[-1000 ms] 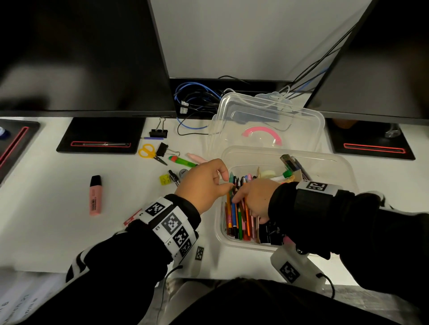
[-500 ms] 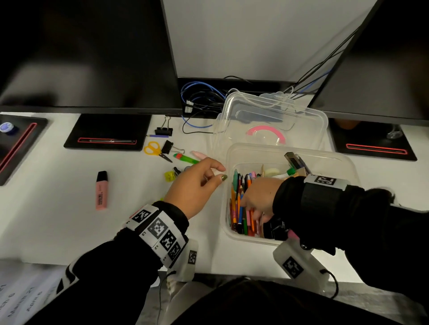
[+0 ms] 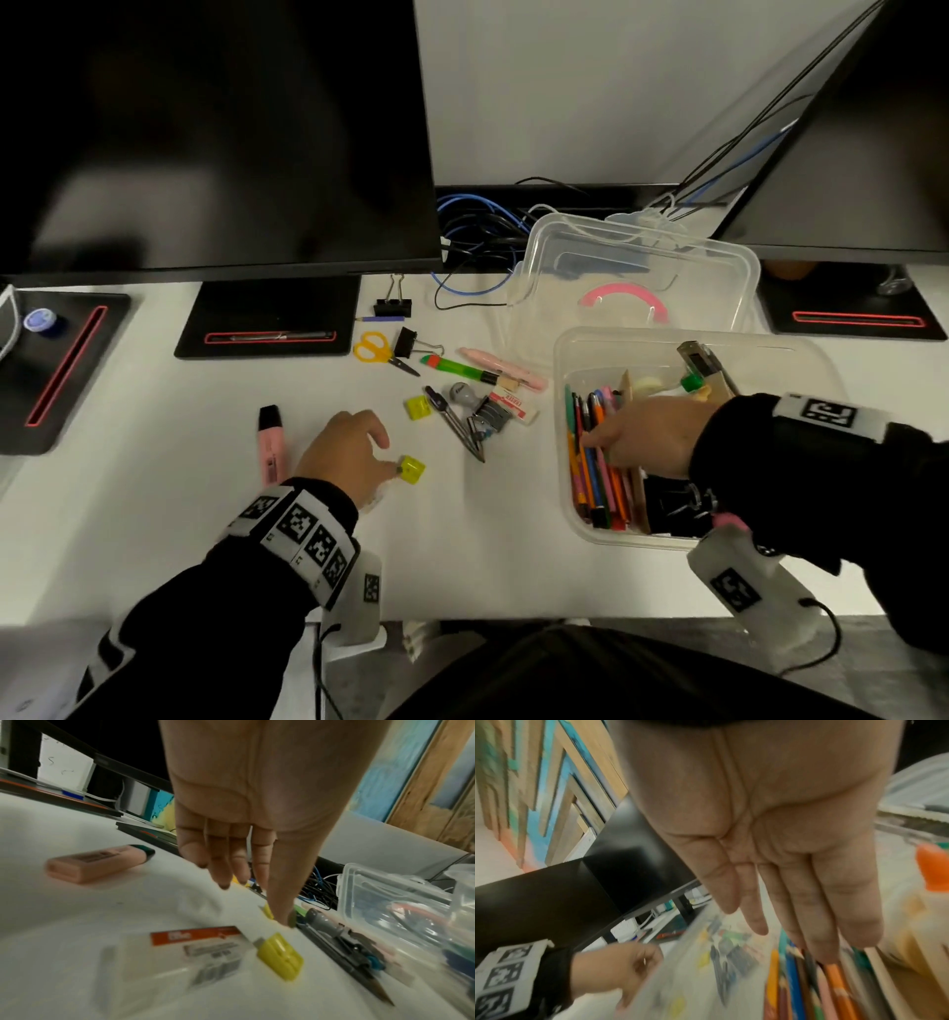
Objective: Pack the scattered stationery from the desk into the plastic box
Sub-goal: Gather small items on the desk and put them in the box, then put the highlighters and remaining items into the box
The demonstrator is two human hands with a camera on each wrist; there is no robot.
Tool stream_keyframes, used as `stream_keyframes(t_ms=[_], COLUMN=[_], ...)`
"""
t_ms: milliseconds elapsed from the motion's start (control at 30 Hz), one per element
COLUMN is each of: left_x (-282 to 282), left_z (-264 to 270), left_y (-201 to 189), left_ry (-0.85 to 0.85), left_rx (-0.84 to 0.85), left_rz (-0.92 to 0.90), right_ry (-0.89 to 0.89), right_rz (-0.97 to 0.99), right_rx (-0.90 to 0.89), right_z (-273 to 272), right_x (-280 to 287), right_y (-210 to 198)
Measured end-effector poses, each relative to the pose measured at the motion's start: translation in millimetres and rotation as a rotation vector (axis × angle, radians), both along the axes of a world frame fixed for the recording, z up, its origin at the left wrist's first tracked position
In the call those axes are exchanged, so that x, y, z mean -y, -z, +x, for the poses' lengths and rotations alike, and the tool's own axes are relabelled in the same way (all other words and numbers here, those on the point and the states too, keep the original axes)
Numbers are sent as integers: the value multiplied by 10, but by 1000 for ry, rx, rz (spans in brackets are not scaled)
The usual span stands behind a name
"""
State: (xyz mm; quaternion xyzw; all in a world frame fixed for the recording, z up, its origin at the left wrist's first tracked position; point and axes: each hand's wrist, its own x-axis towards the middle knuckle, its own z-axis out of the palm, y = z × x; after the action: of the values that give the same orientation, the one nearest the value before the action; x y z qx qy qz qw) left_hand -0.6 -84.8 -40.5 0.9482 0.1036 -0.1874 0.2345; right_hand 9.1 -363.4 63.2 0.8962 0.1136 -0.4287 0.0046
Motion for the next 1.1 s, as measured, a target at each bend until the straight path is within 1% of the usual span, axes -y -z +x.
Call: stream_keyframes(t_ms=[33, 100, 233, 333, 400, 500, 600, 700, 800, 967, 1100], left_x=[-47, -127, -238, -327, -377, -415, -406, -386, -385, -437, -449], left_z=[-2, -1, 1, 1, 1, 19, 53, 94, 137, 184, 242], left_y=[8, 17, 43, 85, 123, 166, 209, 233, 240, 286, 327], left_ry=[5, 28, 100, 146, 183, 266, 316, 324, 345, 303, 265], left_rx=[-41, -115, -203, -221, -217, -243, -220, -184, -135, -44, 11], left_rz=[6, 10, 36, 67, 67, 2, -20, -2, 37, 71, 83], right_ry=[63, 128, 254, 290, 277, 222, 181, 147, 169, 130, 170], right_rz=[31, 79, 174, 226, 248, 311, 323, 288, 273, 220, 229], right_rx=[16, 87, 202, 290, 318, 291, 235, 204, 210, 246, 283], right_z=[4, 19, -19, -64, -87, -89, -61, -57, -67, -83, -7], right_x=[-17, -82, -318, -593, -799, -1118, -1403, -1615, -1710, -1724, -1767], right_y=[-64, -172, -341, -371, -349, -146, 241, 636, 918, 1116, 1131])
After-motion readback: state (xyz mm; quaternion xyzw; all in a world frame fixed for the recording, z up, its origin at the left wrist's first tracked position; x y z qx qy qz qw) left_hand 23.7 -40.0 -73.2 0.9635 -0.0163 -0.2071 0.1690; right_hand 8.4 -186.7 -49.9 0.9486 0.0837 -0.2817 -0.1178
